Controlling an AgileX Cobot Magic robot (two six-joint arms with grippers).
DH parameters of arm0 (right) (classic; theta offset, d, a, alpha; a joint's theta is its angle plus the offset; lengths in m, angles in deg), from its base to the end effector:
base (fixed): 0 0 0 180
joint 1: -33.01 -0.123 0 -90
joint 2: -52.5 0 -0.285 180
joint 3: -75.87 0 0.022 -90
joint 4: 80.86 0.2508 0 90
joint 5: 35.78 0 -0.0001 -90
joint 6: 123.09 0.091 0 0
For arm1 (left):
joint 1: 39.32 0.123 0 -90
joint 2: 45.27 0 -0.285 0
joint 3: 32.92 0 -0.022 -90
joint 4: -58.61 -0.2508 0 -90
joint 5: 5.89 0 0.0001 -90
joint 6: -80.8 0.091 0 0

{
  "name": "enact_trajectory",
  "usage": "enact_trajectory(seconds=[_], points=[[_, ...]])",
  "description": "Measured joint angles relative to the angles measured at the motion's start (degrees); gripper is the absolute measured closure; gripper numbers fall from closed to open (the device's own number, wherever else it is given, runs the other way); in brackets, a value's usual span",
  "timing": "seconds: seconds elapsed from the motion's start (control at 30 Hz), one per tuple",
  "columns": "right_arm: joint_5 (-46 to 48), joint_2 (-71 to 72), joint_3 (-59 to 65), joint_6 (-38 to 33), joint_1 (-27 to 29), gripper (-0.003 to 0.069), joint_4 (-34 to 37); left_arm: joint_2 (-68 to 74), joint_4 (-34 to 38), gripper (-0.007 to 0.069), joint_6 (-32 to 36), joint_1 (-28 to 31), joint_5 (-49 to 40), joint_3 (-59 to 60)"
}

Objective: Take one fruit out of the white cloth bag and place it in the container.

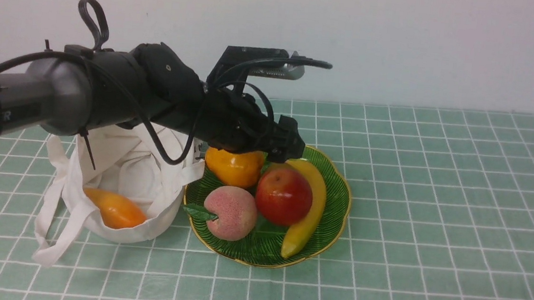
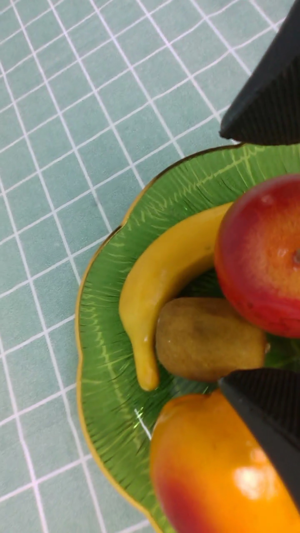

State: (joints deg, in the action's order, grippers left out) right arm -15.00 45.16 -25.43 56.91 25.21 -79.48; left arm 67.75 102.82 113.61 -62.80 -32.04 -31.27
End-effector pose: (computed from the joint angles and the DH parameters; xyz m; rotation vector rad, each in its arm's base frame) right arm 0.0525 0.0080 0.1723 -0.1119 1.8626 0.1177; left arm 0.3655 -0.1893 0.2404 0.4709 2.3353 -0.6360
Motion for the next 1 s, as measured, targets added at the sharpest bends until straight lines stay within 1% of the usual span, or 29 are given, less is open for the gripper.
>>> enact_trajectory(seconds=[0.07, 0.17, 0.2, 0.23, 0.3, 0.33, 0.37, 0.4, 0.43, 0.47, 0.5, 0.53, 0.57, 0.6, 0.63, 0.73, 0.83, 0.93, 1.0], points=[[0.00, 0.00, 0.00, 0.00, 0.00, 0.0674, 0.00, -1.42, -0.07, -0.0046, 0.00, 1.24, -2.84, 0.00], [0.00, 0.00, 0.00, 0.00, 0.00, 0.0674, 0.00, -4.20, -0.35, 0.0008, -0.20, 3.70, -7.27, 0.00], [0.00, 0.00, 0.00, 0.00, 0.00, 0.0674, 0.00, -6.19, -0.39, 0.0071, -0.76, 5.41, -10.44, 0.00], [0.00, 0.00, 0.00, 0.00, 0.00, 0.0674, 0.00, -7.42, -0.39, 0.0112, -1.07, 6.22, -11.71, 0.00], [0.00, 0.00, 0.00, 0.00, 0.00, 0.0674, 0.00, -10.72, -0.70, 0.0239, -3.06, 9.56, -16.78, 0.00], [0.00, 0.00, 0.00, 0.00, 0.00, 0.0674, 0.00, -11.07, -0.70, 0.0253, -3.27, 9.88, -17.26, 0.00], [0.00, 0.00, 0.00, 0.00, 0.00, 0.0674, 0.00, -13.88, -1.30, 0.0375, -4.39, 12.41, -21.41, 0.00], [0.00, 0.00, 0.00, 0.00, 0.00, 0.0674, 0.00, -15.30, -1.76, 0.0438, -4.68, 13.62, -23.49, 0.00], [0.00, 0.00, 0.00, 0.00, 0.00, 0.0674, 0.00, -17.81, -2.54, 0.0533, -4.68, 15.20, -26.72, 0.00], [0.00, 0.00, 0.00, 0.00, 0.00, 0.0674, 0.00, -17.81, -2.68, 0.0533, -4.62, 15.42, -27.27, 0.00], [0.00, 0.00, 0.00, 0.00, 0.00, 0.0674, 0.00, -20.36, -3.96, 0.0586, -4.08, 16.69, -31.13, 0.00], [0.00, 0.00, 0.00, 0.00, 0.00, 0.0674, 0.00, -22.97, -5.65, 0.0611, -3.44, 17.49, -34.84, 0.00], [0.00, 0.00, 0.00, 0.00, 0.00, 0.0674, 0.00, -24.86, -6.99, 0.0620, -3.21, 17.74, -37.36, 0.00], [0.00, 0.00, 0.00, 0.00, 0.00, 0.0674, 0.00, -25.24, -7.28, 0.0622, -3.21, 17.75, -37.82, 0.00], [0.00, 0.00, 0.00, 0.00, 0.00, 0.0674, 0.00, -28.18, -9.71, 0.0629, -3.16, 17.88, -41.22, 0.00], [0.00, 0.00, 0.00, 0.00, 0.00, 0.0674, 0.00, -32.80, -13.28, 0.0632, -3.09, 17.88, -44.15, 0.06], [0.00, 0.00, 0.00, 0.00, 0.00, 0.0674, 0.00, -39.16, -15.72, 0.0632, -3.09, 18.01, -44.43, 2.77], [0.00, 0.00, 0.00, 0.00, 0.00, 0.0674, 0.00, -45.86, -15.99, 0.0632, -3.14, 18.01, -44.43, 8.09], [0.00, 0.00, 0.00, 0.00, 0.00, 0.0674, 0.00, -47.95, -15.76, 0.0632, -3.14, 18.01, -44.43, 10.16]])
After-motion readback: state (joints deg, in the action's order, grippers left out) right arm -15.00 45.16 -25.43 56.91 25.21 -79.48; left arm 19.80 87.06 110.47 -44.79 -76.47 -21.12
